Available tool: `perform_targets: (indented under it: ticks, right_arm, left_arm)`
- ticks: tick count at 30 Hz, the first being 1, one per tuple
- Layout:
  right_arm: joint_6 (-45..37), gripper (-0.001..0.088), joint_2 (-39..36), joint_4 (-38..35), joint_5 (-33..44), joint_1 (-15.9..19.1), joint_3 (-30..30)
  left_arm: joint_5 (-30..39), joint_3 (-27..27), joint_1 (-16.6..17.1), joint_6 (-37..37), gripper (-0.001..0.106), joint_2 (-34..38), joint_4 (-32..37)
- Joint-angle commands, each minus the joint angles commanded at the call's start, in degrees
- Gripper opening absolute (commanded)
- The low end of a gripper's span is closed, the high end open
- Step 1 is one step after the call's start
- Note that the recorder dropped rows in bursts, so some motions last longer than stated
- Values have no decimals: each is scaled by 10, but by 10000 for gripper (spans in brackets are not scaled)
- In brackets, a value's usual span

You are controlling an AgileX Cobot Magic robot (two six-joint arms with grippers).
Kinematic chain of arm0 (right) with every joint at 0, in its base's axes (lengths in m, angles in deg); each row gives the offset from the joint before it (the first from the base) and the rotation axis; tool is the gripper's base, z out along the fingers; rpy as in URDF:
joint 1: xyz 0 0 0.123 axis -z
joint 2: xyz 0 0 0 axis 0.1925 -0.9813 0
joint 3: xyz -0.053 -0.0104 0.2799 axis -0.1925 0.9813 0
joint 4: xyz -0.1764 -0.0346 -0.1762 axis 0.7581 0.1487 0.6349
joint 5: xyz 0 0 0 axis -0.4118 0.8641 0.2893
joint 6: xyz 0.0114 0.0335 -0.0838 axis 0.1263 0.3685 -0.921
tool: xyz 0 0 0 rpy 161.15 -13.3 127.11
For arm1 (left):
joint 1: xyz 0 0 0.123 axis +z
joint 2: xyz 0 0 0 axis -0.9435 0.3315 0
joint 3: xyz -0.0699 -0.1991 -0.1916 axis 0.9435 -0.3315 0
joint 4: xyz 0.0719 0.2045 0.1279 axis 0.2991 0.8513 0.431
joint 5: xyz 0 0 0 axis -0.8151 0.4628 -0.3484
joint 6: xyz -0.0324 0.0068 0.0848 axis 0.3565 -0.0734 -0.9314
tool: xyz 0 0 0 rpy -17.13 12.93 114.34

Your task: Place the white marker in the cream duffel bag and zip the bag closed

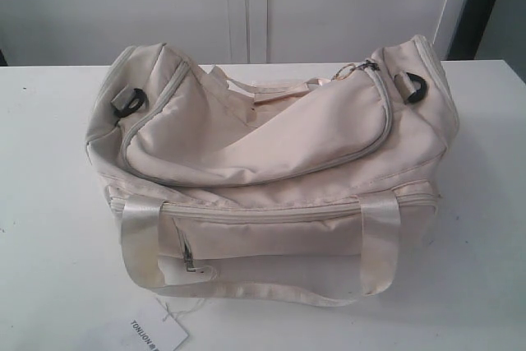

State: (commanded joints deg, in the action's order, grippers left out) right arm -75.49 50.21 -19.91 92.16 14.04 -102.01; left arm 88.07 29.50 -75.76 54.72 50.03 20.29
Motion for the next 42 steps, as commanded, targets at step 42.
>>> perform_targets:
  ticks: [42]
  right_arm:
    - [-43,0,211,-21,-72,-12,271]
  left_arm:
    - [0,0,0,0,0,0,0]
